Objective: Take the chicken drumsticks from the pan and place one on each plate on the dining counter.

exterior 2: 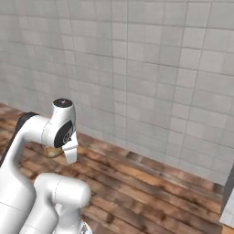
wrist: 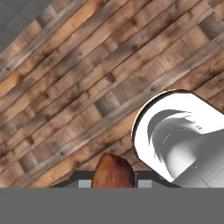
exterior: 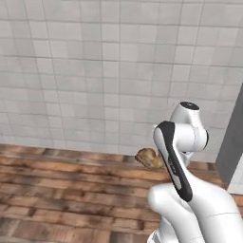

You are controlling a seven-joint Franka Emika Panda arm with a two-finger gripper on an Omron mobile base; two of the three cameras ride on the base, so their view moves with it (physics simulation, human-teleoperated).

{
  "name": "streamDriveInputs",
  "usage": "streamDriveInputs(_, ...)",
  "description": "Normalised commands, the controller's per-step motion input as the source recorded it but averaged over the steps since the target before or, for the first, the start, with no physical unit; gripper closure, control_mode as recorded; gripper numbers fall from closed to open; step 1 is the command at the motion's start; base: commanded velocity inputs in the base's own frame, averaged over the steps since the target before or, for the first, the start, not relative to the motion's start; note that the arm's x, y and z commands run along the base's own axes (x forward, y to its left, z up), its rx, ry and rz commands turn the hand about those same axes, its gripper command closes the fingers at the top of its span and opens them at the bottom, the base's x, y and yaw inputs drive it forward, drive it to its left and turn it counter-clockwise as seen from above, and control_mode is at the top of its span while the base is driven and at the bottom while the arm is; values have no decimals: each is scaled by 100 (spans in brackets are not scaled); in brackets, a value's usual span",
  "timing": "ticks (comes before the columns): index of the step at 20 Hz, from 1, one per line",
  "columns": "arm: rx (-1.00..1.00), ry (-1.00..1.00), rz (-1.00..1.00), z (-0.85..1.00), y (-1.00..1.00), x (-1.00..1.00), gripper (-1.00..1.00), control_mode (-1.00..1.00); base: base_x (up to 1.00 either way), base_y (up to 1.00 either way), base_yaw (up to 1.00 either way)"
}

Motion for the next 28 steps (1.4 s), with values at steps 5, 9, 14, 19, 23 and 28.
streamDriveInputs(5, 0, 0, 0, 0, 0, 0, 100, 100, 100, 1, 45)
streamDriveInputs(9, 0, 0, 0, 0, 0, 0, 100, 100, 96, 0, 59)
streamDriveInputs(14, 0, 0, 0, 0, 0, 0, 100, 100, 93, 0, 60)
streamDriveInputs(19, 0, 0, 0, 0, 0, 0, 100, 100, 93, 0, 61)
streamDriveInputs(23, 0, 0, 0, 0, 0, 0, 100, 100, 97, 0, 57)
streamDriveInputs(28, 0, 0, 0, 0, 0, 0, 100, 100, 99, 0, 54)
